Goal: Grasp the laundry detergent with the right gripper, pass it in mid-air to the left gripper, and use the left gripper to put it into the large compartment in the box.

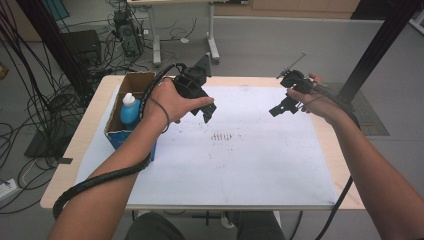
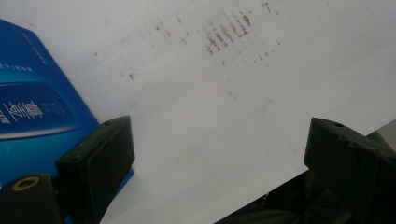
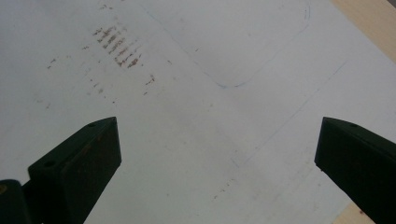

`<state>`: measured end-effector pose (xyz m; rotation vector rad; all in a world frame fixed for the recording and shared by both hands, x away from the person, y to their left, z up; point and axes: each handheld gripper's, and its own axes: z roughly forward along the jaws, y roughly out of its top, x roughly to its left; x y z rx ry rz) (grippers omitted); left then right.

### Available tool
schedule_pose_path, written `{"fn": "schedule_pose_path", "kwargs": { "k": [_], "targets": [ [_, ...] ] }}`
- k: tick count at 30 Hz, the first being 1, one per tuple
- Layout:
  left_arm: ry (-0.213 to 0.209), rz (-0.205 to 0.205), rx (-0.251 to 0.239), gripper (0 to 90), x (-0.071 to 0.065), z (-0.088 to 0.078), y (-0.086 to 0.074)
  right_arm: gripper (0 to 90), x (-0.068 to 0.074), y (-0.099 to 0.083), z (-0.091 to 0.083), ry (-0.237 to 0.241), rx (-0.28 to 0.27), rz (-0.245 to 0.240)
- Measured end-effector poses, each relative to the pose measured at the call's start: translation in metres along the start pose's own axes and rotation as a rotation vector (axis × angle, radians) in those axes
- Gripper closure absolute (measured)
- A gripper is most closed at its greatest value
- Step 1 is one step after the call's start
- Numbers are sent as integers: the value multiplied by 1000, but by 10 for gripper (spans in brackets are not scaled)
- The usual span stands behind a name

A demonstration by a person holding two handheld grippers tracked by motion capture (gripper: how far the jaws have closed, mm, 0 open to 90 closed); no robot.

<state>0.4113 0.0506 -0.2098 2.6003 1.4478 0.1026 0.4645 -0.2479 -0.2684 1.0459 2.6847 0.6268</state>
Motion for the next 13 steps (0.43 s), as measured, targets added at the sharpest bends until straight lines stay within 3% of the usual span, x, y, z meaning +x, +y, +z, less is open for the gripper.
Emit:
{"fn": "schedule_pose_path", "kwargs": {
  "k": [13],
  "targets": [
    [-5,0,-12,90,2,0,0,4,3,1,5,8,8,-9]
  ]
}}
